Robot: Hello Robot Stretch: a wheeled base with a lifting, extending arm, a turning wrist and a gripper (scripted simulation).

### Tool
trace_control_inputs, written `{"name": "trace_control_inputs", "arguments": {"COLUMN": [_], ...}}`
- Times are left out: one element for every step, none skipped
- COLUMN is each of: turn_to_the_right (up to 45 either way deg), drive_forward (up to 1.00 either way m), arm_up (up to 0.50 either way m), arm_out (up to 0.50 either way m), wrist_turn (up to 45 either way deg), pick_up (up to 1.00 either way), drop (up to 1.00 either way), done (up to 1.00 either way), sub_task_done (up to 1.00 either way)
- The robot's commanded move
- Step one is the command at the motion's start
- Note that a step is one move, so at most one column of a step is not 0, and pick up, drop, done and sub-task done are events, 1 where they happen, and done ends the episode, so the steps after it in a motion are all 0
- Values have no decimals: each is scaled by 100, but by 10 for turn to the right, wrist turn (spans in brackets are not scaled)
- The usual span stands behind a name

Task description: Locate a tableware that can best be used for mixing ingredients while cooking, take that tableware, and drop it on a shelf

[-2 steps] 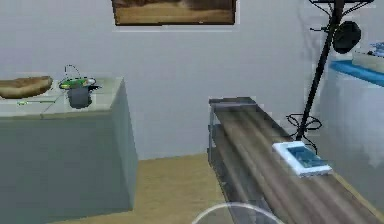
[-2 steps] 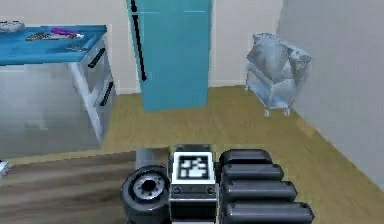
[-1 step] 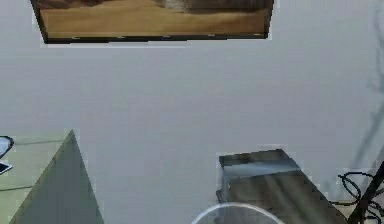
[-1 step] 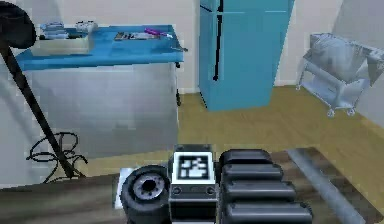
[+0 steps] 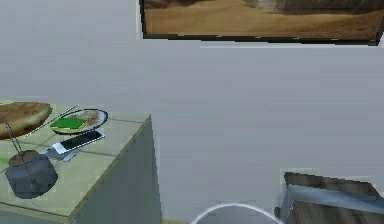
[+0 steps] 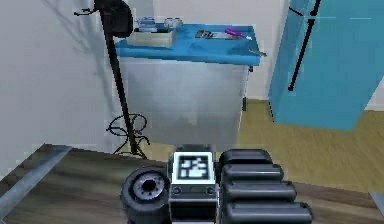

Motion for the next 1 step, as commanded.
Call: {"name": "trace_control_inputs", "arguments": {"turn_to_the_right": [0], "drive_forward": [0], "arm_up": [0], "arm_out": [22], "wrist_turn": [0], "pick_up": [0], "drop": [0], "done": [0], "sub_task_done": [0]}}
